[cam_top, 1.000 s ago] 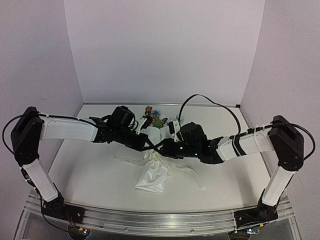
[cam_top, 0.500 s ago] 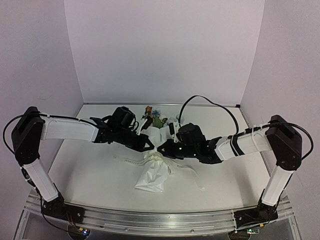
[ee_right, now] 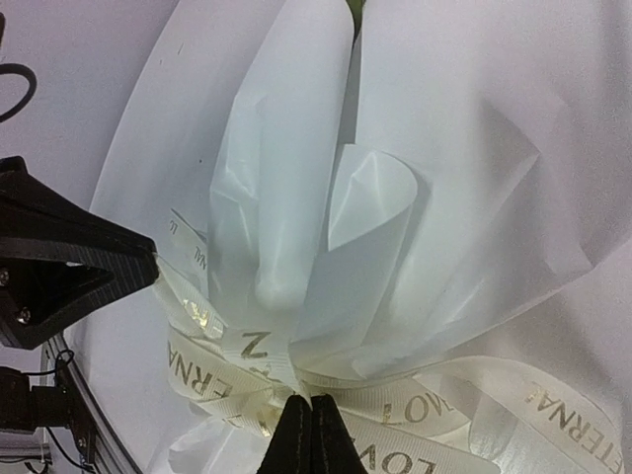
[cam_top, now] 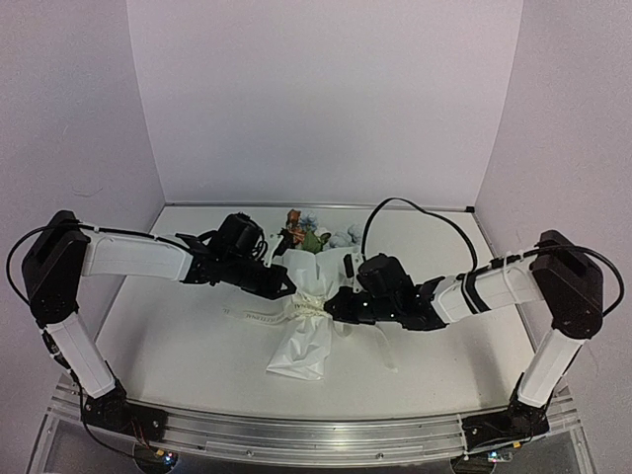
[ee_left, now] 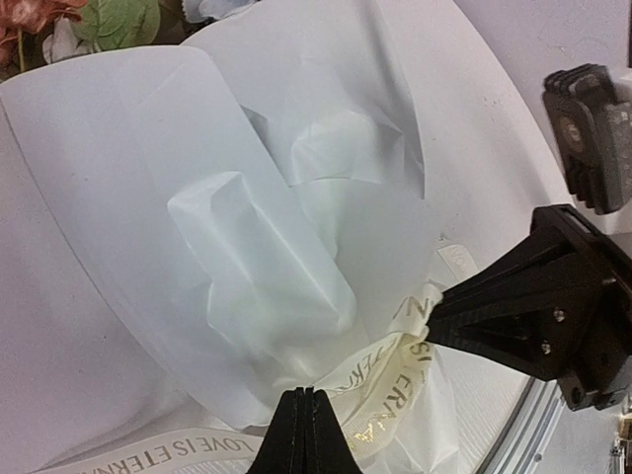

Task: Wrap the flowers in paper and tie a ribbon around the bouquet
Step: Cross the half-tied ribbon over the folded bouquet, then tie the half-tied ribbon around the folded bouquet.

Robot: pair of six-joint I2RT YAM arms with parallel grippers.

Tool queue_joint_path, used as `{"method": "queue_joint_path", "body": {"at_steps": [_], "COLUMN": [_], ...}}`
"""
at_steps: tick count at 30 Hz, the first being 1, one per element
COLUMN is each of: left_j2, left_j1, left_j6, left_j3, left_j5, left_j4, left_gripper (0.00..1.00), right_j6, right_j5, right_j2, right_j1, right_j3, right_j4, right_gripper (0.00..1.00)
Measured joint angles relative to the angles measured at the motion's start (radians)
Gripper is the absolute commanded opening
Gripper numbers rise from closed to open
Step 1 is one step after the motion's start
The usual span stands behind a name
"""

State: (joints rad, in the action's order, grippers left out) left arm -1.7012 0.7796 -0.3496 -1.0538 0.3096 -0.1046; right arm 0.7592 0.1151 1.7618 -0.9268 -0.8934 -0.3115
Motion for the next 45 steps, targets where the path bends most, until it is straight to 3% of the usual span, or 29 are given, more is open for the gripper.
{"method": "queue_joint_path", "body": {"at_steps": [5, 12, 20, 36, 45], "left_j2": [0.012, 0.024, 0.024, 0.024, 0.024], "left_j1": [-0.012, -0.019, -0.023, -0.023, -0.023], "left_j6": [-0.022, -0.026, -0.026, -0.025, -0.025], "left_j3": [0.036, 0.045, 0.045, 0.042, 0.032], "left_j5": [-0.027, -0.026, -0.026, -0.025, -0.016], "left_j4": [0.002, 0.010, 0.011, 0.010, 0.003], "left_gripper": [0.00, 0.00, 0.00, 0.00, 0.00], "right_j6": [-0.016, -0.076, -0.183, -0.359, -0.427], "right_j5": [-0.003, 0.012, 0.056, 0.032, -0.022], "right_j2": [-0.038, -0.083, -0.185, -0.107, -0.036], "right_j1": [0.000, -0.002, -0.010, -0.032, -0.034], "right_j3": [0.004, 0.007, 0.081, 0.108, 0.111], "right_j4": [0.015, 0.074, 0.135, 0.163, 0.091], "right_gripper": [0.02, 0.40, 0.56, 0.54, 0.49]}}
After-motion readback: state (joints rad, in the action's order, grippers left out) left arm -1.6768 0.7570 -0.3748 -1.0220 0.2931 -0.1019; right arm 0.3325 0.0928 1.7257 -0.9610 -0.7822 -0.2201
